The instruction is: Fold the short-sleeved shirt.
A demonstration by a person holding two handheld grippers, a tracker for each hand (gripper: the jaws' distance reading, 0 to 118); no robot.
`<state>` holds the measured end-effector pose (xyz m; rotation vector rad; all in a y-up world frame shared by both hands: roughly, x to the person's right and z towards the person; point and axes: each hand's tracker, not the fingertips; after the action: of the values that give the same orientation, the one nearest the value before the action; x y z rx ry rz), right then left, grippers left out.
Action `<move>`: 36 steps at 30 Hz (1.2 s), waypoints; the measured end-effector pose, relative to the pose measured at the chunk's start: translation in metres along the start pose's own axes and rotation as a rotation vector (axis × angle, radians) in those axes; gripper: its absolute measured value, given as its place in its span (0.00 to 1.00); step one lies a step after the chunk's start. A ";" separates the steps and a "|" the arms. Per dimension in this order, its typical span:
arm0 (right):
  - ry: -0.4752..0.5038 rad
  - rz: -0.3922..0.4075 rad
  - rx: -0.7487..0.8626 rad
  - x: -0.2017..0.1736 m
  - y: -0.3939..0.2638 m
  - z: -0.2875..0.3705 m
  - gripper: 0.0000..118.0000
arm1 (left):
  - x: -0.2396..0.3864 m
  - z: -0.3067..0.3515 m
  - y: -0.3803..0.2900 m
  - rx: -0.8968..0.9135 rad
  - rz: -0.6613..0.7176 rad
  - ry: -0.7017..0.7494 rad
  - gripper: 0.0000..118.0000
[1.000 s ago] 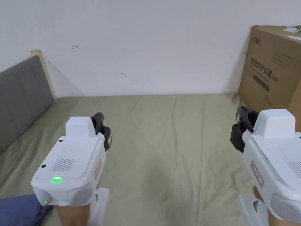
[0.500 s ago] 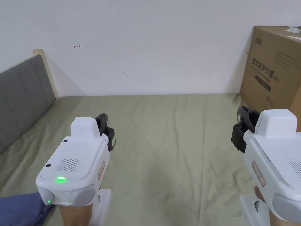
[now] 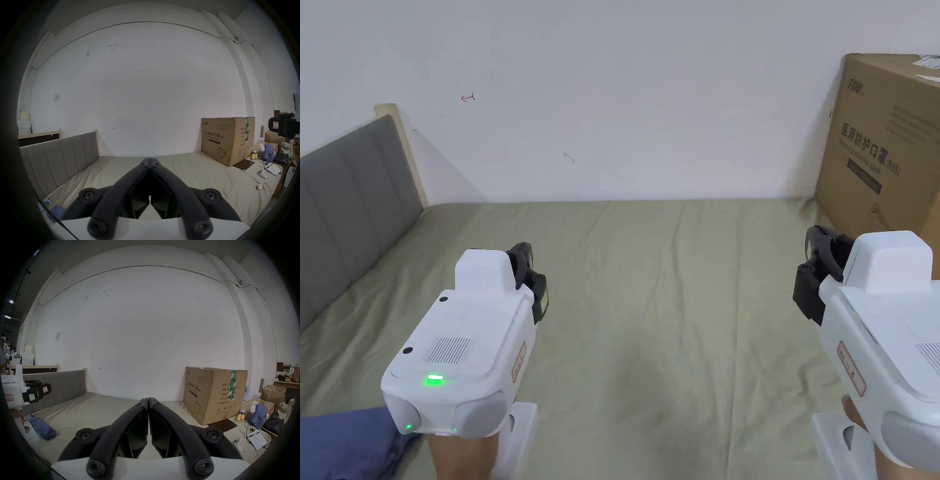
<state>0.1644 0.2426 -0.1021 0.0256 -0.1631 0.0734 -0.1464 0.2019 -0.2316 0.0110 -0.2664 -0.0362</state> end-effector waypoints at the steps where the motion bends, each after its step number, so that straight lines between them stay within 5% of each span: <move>1: 0.001 0.001 -0.001 0.000 0.000 0.000 0.00 | 0.000 0.001 0.000 0.000 0.003 0.001 0.00; 36: 0.007 -0.004 -0.014 0.000 -0.001 -0.004 0.00 | 0.001 0.002 0.003 -0.006 0.015 0.009 0.00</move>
<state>0.1652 0.2415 -0.1055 0.0112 -0.1563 0.0681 -0.1463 0.2051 -0.2290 0.0033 -0.2576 -0.0223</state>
